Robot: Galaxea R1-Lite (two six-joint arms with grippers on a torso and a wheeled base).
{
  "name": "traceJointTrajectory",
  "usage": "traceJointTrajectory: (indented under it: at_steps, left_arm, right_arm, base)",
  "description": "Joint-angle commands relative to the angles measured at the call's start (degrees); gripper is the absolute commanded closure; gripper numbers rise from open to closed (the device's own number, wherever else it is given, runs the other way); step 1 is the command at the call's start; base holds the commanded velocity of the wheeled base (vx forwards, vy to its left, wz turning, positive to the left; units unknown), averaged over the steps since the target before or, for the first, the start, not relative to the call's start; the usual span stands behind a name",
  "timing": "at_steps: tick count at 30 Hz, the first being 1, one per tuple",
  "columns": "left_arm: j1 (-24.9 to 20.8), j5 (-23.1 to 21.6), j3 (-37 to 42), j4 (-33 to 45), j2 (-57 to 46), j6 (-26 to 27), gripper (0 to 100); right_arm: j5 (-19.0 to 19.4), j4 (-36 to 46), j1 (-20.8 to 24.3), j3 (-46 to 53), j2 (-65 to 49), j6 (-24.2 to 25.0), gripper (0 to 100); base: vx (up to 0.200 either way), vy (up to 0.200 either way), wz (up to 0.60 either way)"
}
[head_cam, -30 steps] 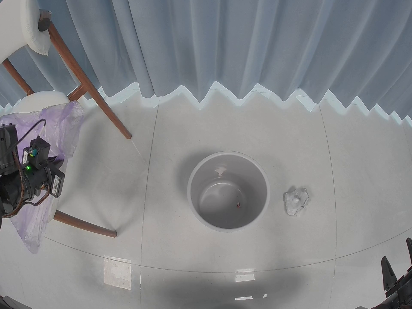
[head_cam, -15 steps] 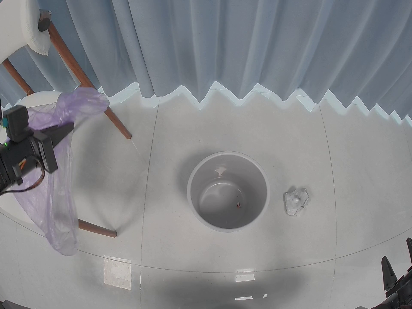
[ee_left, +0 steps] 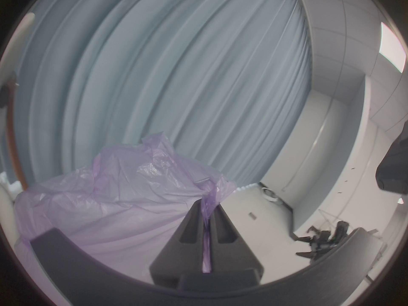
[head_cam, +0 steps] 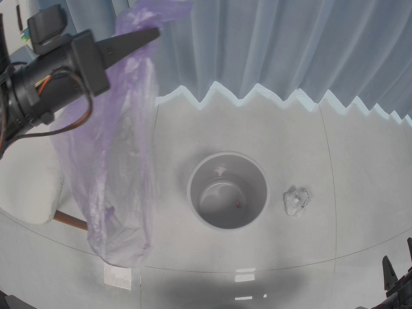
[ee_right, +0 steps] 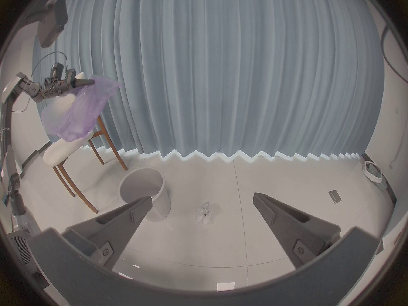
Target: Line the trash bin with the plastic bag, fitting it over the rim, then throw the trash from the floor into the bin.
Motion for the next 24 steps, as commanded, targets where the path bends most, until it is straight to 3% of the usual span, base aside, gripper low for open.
traceJointTrajectory:
  at_steps: [1,12,21,24]
  left_arm:
    - [-8.4,0.0,-6.5,-1.3,9.8,-1.8,100]
    - [-11.3,2.0,-9.8,-1.2,15.2,-2.5,100]
    - [-10.3,4.3,-9.6,-0.7,17.3,-3.1,100]
    - [-8.1,6.4,-7.3,-0.7,18.1,-2.6,100]
  right_arm:
    - [0.0,0.0,0.0,1.0,-1.1,0.0,0]
    - [0.0,0.0,0.0,1.0,-1.1,0.0,0]
    - [0.0,0.0,0.0,1.0,-1.1,-0.1,0]
    - [0.0,0.0,0.0,1.0,-1.1,0.0,0]
  base:
    - [0.000,0.000,0.00]
    - [0.000,0.000,0.00]
    - [0.000,0.000,0.00]
    - [0.000,0.000,0.00]
